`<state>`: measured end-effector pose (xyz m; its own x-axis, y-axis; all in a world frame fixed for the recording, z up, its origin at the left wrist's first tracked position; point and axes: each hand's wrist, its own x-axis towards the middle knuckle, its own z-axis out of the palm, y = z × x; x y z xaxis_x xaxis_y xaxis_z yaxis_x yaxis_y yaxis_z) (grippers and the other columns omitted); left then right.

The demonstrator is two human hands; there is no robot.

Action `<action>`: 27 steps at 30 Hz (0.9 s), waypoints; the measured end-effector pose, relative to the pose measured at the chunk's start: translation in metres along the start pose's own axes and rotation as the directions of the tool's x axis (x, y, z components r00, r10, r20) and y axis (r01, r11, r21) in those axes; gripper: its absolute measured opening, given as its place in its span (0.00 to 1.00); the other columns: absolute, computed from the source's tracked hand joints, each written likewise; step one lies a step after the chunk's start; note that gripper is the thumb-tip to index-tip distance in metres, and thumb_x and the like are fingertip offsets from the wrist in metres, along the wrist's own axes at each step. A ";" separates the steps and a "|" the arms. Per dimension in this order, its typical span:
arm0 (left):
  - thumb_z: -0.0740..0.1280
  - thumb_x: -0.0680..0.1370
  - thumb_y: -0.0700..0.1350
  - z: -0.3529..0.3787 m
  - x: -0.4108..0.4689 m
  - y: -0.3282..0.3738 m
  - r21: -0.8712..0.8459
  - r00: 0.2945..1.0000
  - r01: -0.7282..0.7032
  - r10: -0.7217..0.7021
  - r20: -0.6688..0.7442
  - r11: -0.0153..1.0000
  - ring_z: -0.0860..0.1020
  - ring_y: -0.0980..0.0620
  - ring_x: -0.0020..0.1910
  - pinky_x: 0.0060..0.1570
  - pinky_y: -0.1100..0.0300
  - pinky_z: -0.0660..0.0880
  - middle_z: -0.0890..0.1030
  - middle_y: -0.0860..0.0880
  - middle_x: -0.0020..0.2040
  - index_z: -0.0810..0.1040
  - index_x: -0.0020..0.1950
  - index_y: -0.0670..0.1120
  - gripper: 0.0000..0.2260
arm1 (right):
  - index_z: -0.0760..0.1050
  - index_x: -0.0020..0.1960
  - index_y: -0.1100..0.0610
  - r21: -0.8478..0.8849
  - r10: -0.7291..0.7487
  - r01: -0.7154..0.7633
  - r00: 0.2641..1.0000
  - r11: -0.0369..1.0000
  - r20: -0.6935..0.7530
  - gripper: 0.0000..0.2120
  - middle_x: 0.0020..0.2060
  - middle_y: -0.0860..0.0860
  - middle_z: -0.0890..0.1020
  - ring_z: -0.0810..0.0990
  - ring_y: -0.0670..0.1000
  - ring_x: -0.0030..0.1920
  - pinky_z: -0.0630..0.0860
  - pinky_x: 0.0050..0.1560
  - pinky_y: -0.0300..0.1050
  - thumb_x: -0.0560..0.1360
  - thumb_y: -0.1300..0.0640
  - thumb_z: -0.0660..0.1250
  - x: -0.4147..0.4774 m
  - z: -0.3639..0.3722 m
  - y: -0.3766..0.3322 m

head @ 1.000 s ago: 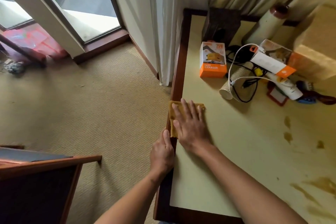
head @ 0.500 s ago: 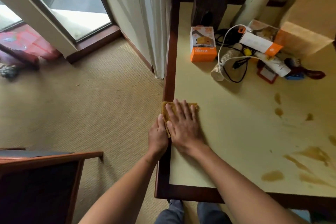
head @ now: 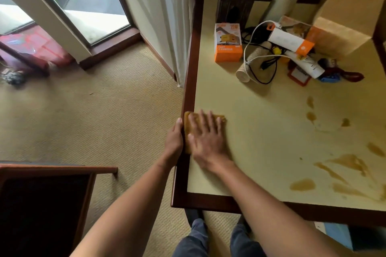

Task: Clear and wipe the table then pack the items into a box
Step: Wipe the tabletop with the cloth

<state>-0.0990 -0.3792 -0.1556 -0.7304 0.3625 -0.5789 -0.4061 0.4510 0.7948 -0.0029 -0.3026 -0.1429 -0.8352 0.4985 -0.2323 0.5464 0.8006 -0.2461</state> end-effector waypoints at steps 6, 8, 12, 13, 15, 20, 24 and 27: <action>0.51 0.86 0.56 0.006 -0.026 -0.009 0.202 0.989 -0.041 0.069 -0.131 0.978 0.80 0.42 0.57 0.59 0.48 0.75 0.83 0.42 0.57 0.82 0.61 0.44 0.24 | 0.44 0.82 0.45 -0.056 -0.204 0.209 0.976 0.976 0.075 0.29 0.82 0.51 0.44 0.40 0.56 0.81 0.40 0.78 0.61 0.84 0.42 0.47 -0.117 0.011 0.044; 0.50 0.85 0.56 0.011 -0.043 -0.012 0.342 0.975 -0.113 0.171 -0.144 0.933 0.77 0.40 0.64 0.65 0.46 0.72 0.80 0.42 0.65 0.76 0.70 0.45 0.23 | 0.44 0.82 0.44 -0.085 -0.186 0.193 0.979 0.978 0.078 0.29 0.82 0.50 0.45 0.40 0.56 0.82 0.42 0.78 0.61 0.84 0.42 0.47 -0.138 0.001 0.088; 0.50 0.86 0.58 0.033 -0.083 -0.028 0.618 0.950 -0.150 0.285 -0.125 0.772 0.54 0.44 0.82 0.80 0.46 0.51 0.55 0.43 0.83 0.53 0.84 0.46 0.29 | 0.39 0.82 0.42 -0.146 -0.004 0.011 0.999 0.989 0.051 0.29 0.82 0.50 0.43 0.40 0.56 0.82 0.39 0.79 0.60 0.82 0.41 0.42 -0.137 -0.025 0.190; 0.50 0.86 0.57 0.038 -0.090 -0.032 0.674 0.942 -0.160 0.316 -0.114 0.721 0.50 0.44 0.82 0.80 0.44 0.48 0.51 0.42 0.84 0.52 0.84 0.47 0.28 | 0.40 0.82 0.43 -0.127 0.073 -0.069 0.997 0.990 0.022 0.29 0.82 0.50 0.45 0.41 0.56 0.82 0.39 0.79 0.60 0.82 0.40 0.41 -0.126 -0.030 0.203; 0.48 0.85 0.58 0.053 -0.108 -0.038 0.770 0.920 -0.184 0.383 -0.084 0.611 0.46 0.42 0.83 0.80 0.42 0.44 0.48 0.40 0.84 0.54 0.83 0.49 0.28 | 0.44 0.82 0.45 -0.068 0.203 -0.205 0.978 0.976 -0.036 0.31 0.82 0.53 0.47 0.43 0.57 0.82 0.37 0.79 0.60 0.81 0.40 0.40 -0.105 -0.035 0.207; 0.39 0.81 0.60 0.093 -0.142 -0.054 0.815 0.905 -0.266 0.424 0.027 0.515 0.40 0.44 0.83 0.80 0.43 0.39 0.46 0.42 0.84 0.51 0.84 0.50 0.32 | 0.42 0.82 0.46 -0.017 0.022 -0.022 0.999 1.000 0.033 0.30 0.82 0.53 0.42 0.38 0.59 0.81 0.33 0.77 0.60 0.82 0.42 0.43 -0.115 -0.020 0.138; 0.40 0.82 0.59 0.117 -0.151 -0.066 0.853 0.888 -0.300 0.452 0.087 0.427 0.41 0.43 0.83 0.80 0.40 0.41 0.46 0.42 0.84 0.51 0.84 0.49 0.31 | 0.41 0.82 0.43 -0.037 -0.120 0.120 0.993 0.992 0.015 0.29 0.82 0.49 0.41 0.36 0.55 0.81 0.37 0.78 0.60 0.83 0.42 0.46 -0.180 -0.018 0.187; 0.40 0.84 0.59 0.138 -0.155 -0.074 0.883 0.873 -0.350 0.450 0.186 0.313 0.38 0.41 0.82 0.79 0.39 0.39 0.44 0.41 0.84 0.48 0.84 0.50 0.30 | 0.43 0.82 0.44 -0.063 0.033 -0.036 0.998 0.997 -0.047 0.29 0.82 0.50 0.44 0.41 0.57 0.82 0.41 0.79 0.62 0.83 0.42 0.45 -0.200 -0.025 0.277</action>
<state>0.1204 -0.3562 -0.1495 -0.7184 0.6714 -0.1818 0.6130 0.7347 0.2907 0.3142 -0.1721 -0.1408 -0.8189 0.5395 -0.1959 0.5707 0.8017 -0.1779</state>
